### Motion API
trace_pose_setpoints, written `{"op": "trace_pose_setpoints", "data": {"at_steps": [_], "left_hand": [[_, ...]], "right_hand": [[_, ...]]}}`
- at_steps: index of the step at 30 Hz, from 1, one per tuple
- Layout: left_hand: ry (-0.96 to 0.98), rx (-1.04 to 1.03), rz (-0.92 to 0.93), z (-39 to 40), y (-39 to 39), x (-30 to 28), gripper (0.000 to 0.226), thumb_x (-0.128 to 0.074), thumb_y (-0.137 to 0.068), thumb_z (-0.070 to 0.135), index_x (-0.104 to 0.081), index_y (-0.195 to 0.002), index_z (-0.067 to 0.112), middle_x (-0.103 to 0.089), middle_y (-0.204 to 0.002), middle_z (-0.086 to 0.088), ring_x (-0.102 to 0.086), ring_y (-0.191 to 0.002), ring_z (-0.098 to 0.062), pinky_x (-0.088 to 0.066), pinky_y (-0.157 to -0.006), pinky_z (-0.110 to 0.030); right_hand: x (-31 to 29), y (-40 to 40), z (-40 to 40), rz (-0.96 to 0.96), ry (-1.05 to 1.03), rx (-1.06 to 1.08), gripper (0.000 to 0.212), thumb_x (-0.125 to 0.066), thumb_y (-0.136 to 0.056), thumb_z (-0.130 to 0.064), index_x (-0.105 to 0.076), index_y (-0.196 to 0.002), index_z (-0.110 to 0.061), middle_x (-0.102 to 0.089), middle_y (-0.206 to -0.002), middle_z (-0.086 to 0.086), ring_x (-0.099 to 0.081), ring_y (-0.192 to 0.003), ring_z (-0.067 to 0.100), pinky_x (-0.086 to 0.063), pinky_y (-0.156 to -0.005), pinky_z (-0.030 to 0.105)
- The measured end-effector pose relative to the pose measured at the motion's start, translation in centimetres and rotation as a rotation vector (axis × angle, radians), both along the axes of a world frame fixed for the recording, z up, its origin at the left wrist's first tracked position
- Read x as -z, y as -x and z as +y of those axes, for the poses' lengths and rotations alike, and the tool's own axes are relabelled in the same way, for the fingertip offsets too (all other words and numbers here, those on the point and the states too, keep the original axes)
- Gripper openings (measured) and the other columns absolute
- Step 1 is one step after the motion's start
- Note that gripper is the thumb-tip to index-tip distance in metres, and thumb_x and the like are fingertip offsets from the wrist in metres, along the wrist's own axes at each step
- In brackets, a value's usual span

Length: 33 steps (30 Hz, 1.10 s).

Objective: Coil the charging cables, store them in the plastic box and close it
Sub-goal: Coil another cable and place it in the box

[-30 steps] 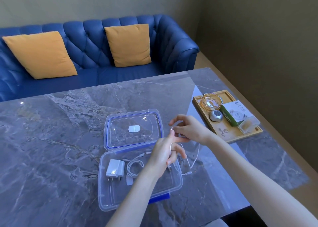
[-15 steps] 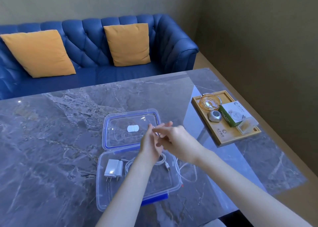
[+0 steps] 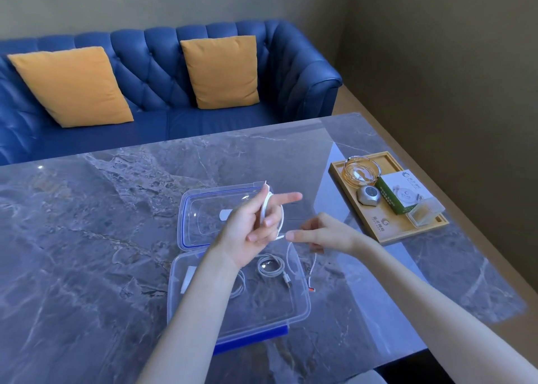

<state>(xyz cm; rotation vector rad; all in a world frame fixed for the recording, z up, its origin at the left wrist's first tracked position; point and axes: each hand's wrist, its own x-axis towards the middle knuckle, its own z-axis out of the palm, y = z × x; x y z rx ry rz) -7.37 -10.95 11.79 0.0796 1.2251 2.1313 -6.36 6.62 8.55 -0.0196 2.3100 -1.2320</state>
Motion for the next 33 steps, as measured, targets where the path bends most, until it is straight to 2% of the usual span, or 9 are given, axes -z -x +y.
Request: {"op": "trace_pose_setpoints", "data": {"at_steps": [6, 11, 17, 19, 21, 24, 27, 30, 33], "left_hand": [[0.315, 0.162, 0.131, 0.7, -2.1, 1.3, 0.048, -0.026, -0.098, 0.035, -0.060, -0.107, 0.004, -0.054, -0.044, 0.005, -0.024, -0.029, -0.003, -0.017, -0.042, -0.019], [0.474, -0.027, 0.130, 2.8, -2.6, 2.9, 0.043, -0.025, -0.099, 0.035, -0.062, -0.086, 0.017, -0.069, -0.060, 0.004, -0.044, -0.034, -0.006, -0.027, -0.043, -0.020], [0.248, -0.326, -0.074, 3.5, -1.4, 4.5, 0.042, -0.022, -0.100, 0.032, -0.057, -0.091, 0.011, -0.069, -0.068, 0.003, -0.063, -0.056, -0.008, -0.044, -0.054, -0.022], [0.110, -0.349, -0.193, 3.0, -0.8, 4.7, 0.047, -0.018, -0.100, 0.034, -0.055, -0.110, 0.005, -0.067, -0.082, -0.005, -0.063, -0.074, -0.014, -0.044, -0.072, -0.030], [0.028, -0.336, -0.258, 2.3, -0.2, 4.5, 0.053, -0.016, -0.099, 0.038, -0.047, -0.125, 0.004, -0.073, -0.082, -0.003, -0.064, -0.081, -0.015, -0.043, -0.076, -0.032], [-0.065, -0.335, -0.288, 1.5, 0.2, 3.6, 0.051, -0.020, -0.099, 0.039, -0.057, -0.110, 0.006, -0.076, -0.072, 0.003, -0.070, -0.065, -0.006, -0.052, -0.060, -0.020], [-0.100, -0.386, -0.228, 1.3, 0.5, 2.5, 0.049, -0.022, -0.100, 0.035, -0.059, -0.102, 0.004, -0.070, -0.059, 0.008, -0.066, -0.052, -0.002, -0.049, -0.046, -0.013], [-0.137, -0.348, -0.208, 1.3, 0.2, 1.8, 0.050, -0.022, -0.099, 0.036, -0.057, -0.109, 0.001, -0.048, -0.040, 0.009, -0.044, -0.034, -0.002, -0.036, -0.038, -0.013], [-0.183, -0.214, -0.159, 0.9, -0.6, 0.9, 0.050, -0.022, -0.098, 0.036, -0.058, -0.106, 0.002, -0.036, -0.034, 0.006, -0.030, -0.025, -0.003, -0.026, -0.033, -0.012]], "right_hand": [[-2.4, 1.5, 1.0, -0.039, 0.128, 0.088, 0.039, -0.062, -0.086, -0.025, -0.044, -0.053, -0.015, -0.027, -0.041, -0.009, -0.023, -0.040, 0.012, -0.025, -0.039, 0.020], [-3.9, 1.2, -1.1, 0.047, 0.090, 0.085, 0.031, -0.048, -0.093, -0.017, -0.054, -0.063, -0.011, -0.037, -0.033, -0.011, -0.031, -0.033, 0.006, -0.027, -0.036, 0.016], [-3.6, -0.3, -2.9, 0.224, 0.070, 0.079, 0.031, -0.042, -0.093, -0.010, -0.050, -0.063, -0.007, -0.045, -0.051, -0.007, -0.042, -0.039, 0.001, -0.036, -0.049, 0.014], [-3.5, -1.0, -3.2, 0.237, 0.049, -0.012, 0.034, -0.040, -0.094, -0.012, -0.052, -0.063, -0.015, -0.047, -0.053, -0.007, -0.042, -0.040, 0.001, -0.034, -0.047, 0.011], [-3.1, -1.4, -3.4, 0.244, -0.003, -0.121, 0.030, -0.038, -0.095, -0.014, -0.051, -0.069, -0.011, -0.048, -0.053, -0.006, -0.041, -0.041, 0.003, -0.034, -0.049, 0.015], [-2.5, -1.8, -3.2, 0.165, 0.000, -0.201, 0.028, -0.037, -0.097, -0.019, -0.053, -0.077, -0.006, -0.053, -0.057, -0.002, -0.044, -0.045, 0.008, -0.037, -0.051, 0.017], [-2.2, -2.0, -2.8, 0.077, 0.064, -0.251, 0.028, -0.037, -0.098, -0.024, -0.059, -0.088, -0.010, -0.054, -0.063, 0.001, -0.050, -0.053, 0.013, -0.042, -0.057, 0.013], [-1.9, -1.5, -2.2, 0.064, 0.029, -0.302, 0.030, -0.037, -0.098, -0.033, -0.062, -0.089, -0.018, -0.057, -0.066, -0.004, -0.052, -0.063, 0.007, -0.041, -0.069, 0.016], [-1.1, -1.0, -1.6, 0.042, -0.091, -0.380, 0.027, -0.041, -0.096, -0.036, -0.061, -0.084, -0.023, -0.060, -0.074, -0.010, -0.052, -0.066, 0.002, -0.041, -0.068, 0.016]]}}
